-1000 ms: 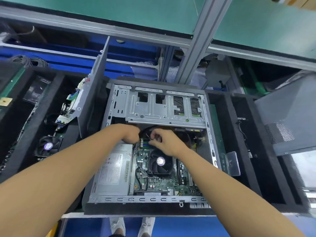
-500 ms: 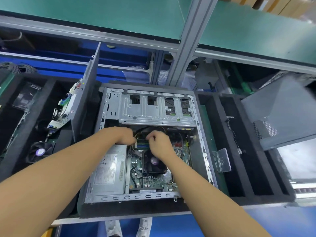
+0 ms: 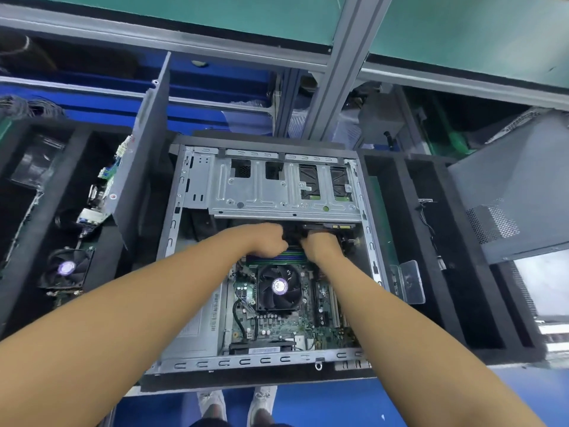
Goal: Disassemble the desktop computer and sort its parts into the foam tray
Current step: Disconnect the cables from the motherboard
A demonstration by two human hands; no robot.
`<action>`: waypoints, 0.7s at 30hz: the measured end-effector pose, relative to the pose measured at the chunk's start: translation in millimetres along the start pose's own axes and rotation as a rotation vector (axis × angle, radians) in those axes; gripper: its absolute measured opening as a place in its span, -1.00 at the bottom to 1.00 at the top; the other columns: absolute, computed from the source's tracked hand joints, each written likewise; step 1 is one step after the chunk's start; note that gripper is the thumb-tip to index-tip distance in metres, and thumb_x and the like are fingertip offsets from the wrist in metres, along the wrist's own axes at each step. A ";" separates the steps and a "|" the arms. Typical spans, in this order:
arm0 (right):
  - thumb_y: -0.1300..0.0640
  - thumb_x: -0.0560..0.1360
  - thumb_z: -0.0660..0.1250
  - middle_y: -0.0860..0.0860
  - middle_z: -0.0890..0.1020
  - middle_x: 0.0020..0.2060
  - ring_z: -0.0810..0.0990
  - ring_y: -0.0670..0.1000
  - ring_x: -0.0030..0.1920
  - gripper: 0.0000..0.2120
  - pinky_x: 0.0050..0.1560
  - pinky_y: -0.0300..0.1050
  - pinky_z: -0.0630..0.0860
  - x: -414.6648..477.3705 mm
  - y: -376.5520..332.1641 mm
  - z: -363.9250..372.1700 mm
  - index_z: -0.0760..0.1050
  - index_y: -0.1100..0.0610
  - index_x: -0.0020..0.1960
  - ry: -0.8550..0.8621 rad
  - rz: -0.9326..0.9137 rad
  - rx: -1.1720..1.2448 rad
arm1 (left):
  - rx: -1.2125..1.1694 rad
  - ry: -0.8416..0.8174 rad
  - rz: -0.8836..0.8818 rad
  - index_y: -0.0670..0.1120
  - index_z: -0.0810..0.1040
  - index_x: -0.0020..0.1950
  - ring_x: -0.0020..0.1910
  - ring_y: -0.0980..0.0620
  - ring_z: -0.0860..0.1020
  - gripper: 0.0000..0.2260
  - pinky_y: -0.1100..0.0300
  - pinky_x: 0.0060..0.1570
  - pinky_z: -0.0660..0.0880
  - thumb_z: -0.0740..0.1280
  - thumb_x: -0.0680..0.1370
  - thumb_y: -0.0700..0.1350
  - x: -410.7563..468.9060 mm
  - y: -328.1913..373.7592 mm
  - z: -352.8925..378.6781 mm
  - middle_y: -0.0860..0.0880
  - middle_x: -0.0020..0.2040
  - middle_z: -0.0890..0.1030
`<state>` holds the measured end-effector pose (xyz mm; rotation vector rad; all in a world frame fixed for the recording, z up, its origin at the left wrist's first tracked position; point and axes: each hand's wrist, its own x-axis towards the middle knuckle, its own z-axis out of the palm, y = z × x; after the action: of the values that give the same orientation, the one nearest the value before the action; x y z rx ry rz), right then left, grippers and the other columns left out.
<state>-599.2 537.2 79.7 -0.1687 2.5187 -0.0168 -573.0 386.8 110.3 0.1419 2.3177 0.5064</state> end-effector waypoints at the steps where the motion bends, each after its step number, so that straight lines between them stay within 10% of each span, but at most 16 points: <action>1: 0.11 0.68 0.09 0.23 0.56 0.22 0.56 0.21 0.19 -0.66 0.10 -0.03 0.49 3.2 0.0 -1.6 0.44 0.27 0.33 -0.038 -0.002 -0.019 | 0.023 -0.011 -0.015 -0.23 0.44 0.30 0.00 -0.09 0.47 -0.66 0.14 -0.06 0.37 0.12 0.65 -0.04 1.8 2.6 1.4 -0.17 0.20 0.52; 5: 0.25 0.66 0.11 0.16 0.47 0.35 0.49 0.17 0.28 -0.64 0.15 0.03 0.47 8.5 -1.8 -4.7 0.34 0.19 0.45 -0.144 -0.001 -0.069 | 0.060 -0.018 -0.054 -0.24 0.48 0.09 -0.24 0.00 0.44 -0.78 0.18 -0.34 0.31 0.09 0.66 -0.16 10.3 10.6 11.4 -0.09 -0.15 0.48; 9: 0.31 0.65 0.08 0.18 0.43 0.37 0.47 0.20 0.30 -0.61 0.15 0.08 0.47 8.6 -2.6 -4.1 0.32 0.20 0.47 -0.154 -0.031 -0.099 | 0.056 0.055 -0.071 -0.19 0.45 -0.02 -0.22 -0.03 0.43 -0.83 0.10 -0.19 0.38 0.11 0.64 -0.17 14.4 17.5 17.3 -0.06 -0.27 0.40; 21: 0.24 0.66 0.07 0.17 0.55 0.20 0.53 0.18 0.11 -0.71 0.00 -0.03 0.39 4.1 -0.8 -1.4 0.46 0.26 0.29 -0.076 -0.013 0.016 | 0.289 -0.008 -0.115 -0.21 0.44 0.38 0.15 -0.14 0.55 -0.63 -0.03 0.18 0.52 0.11 0.65 -0.07 12.3 16.3 22.8 -0.19 0.29 0.50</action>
<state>-603.2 535.8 78.6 -0.1755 2.4410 -0.0349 -566.8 411.9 94.1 0.1471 2.3643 0.1120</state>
